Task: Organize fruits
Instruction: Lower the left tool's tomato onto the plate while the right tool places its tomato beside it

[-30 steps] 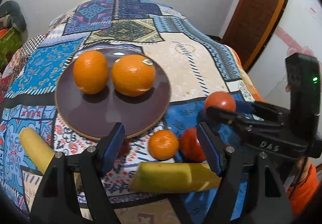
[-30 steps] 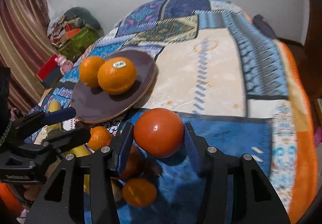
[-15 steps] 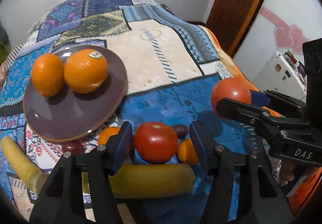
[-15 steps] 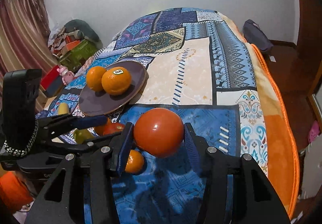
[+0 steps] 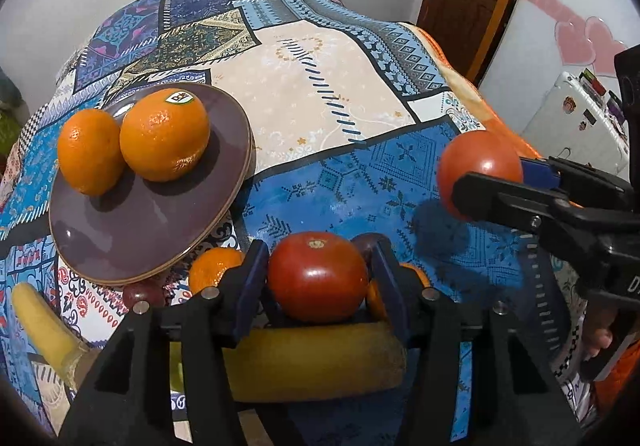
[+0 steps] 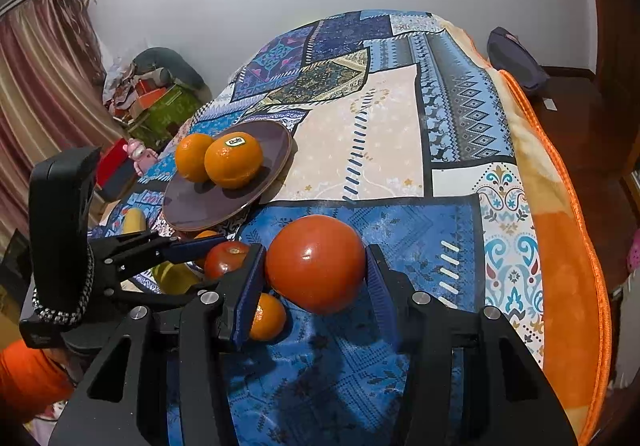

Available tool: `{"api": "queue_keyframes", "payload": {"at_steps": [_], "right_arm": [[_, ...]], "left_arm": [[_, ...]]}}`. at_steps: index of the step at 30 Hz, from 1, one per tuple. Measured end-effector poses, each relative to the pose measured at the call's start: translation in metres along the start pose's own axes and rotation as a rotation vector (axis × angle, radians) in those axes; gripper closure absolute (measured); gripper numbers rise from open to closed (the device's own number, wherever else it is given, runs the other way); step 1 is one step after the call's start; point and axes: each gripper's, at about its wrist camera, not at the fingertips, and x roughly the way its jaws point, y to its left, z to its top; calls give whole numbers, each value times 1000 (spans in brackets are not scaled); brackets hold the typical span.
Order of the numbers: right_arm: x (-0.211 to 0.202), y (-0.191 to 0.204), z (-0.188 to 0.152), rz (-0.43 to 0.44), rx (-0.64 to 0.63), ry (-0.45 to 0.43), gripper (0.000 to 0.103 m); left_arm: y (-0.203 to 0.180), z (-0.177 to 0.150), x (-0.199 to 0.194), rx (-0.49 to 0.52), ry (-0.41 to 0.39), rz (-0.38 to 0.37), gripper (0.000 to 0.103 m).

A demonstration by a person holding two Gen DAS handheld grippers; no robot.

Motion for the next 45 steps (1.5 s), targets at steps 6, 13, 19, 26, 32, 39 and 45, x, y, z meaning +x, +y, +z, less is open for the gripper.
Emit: {"api": "queue_keyframes", "payload": {"at_steps": [6,13,19,26,32,39,45], "right_arm": [[0,-2,-1,4,5,1,56],[0,5,4,-12,-11,-1,56],[5,21,12,-14,-41,-2,56],[19,49,24,9,-93,-10,56],[39,70,33,35,-128,6,56],[63,88,37,49,-161,34,56],[84,100,42,47,-192,70,56]], "left_arm": [[0,1,-1,1,-5,5,54],[14,4,-18,-60,-49,-24,55],[27,7,-51,-75,-130,-21,55],[63,9,-80,-124,-189,21,55],[89,5,-90,-155,-207,64,55],[116,0,-91,-187,-213,85,55],[132,-1,-80,-209,-197,82,55]]}}
